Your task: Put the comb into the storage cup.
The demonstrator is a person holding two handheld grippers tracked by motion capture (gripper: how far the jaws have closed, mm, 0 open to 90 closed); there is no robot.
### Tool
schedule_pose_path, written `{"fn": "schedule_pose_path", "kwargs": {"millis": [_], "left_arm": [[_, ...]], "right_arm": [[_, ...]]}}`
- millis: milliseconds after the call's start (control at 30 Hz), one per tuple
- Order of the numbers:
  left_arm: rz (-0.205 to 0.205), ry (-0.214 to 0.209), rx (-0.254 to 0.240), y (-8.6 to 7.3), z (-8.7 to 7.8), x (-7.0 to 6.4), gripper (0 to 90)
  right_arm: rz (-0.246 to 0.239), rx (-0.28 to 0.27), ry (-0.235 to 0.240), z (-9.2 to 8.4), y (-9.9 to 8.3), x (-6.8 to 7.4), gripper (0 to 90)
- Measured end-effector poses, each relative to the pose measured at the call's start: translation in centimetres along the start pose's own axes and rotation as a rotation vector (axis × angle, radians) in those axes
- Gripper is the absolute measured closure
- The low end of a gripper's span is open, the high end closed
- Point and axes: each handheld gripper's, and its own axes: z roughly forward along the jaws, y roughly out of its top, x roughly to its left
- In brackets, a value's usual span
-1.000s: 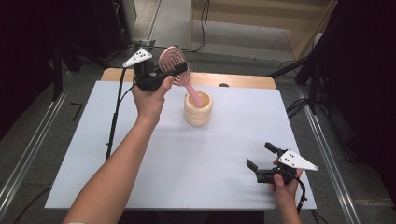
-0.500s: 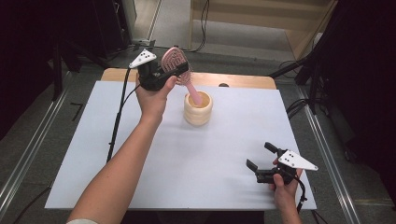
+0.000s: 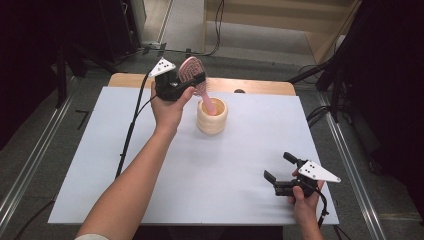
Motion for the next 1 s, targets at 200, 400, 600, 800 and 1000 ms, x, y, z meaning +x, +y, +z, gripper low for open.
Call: {"fn": "schedule_pose_path", "kwargs": {"millis": [200,400,600,800,1000], "left_arm": [[-0.003,0.012,0.026,-1.1,0.6,0.2,62.9],[-0.017,0.011,0.047,-2.0,1.2,0.4,62.9],[-0.021,0.01,0.063,-2.8,1.7,0.3,62.9],[-0.047,0.008,0.07,-3.6,2.2,0.4,62.8],[-0.067,0.007,0.085,-4.2,2.3,0.7,62.9]], "right_arm": [[0.001,0.0,0.0,0.0,0.0,0.0,0.0],[0.0,0.001,0.001,0.1,0.0,0.0,0.0],[-0.001,0.0,0.0,0.1,0.0,0.0,0.0],[-0.001,0.0,0.0,0.1,0.0,0.0,0.0],[-0.002,0.0,0.001,0.1,0.0,0.0,0.0]]}}
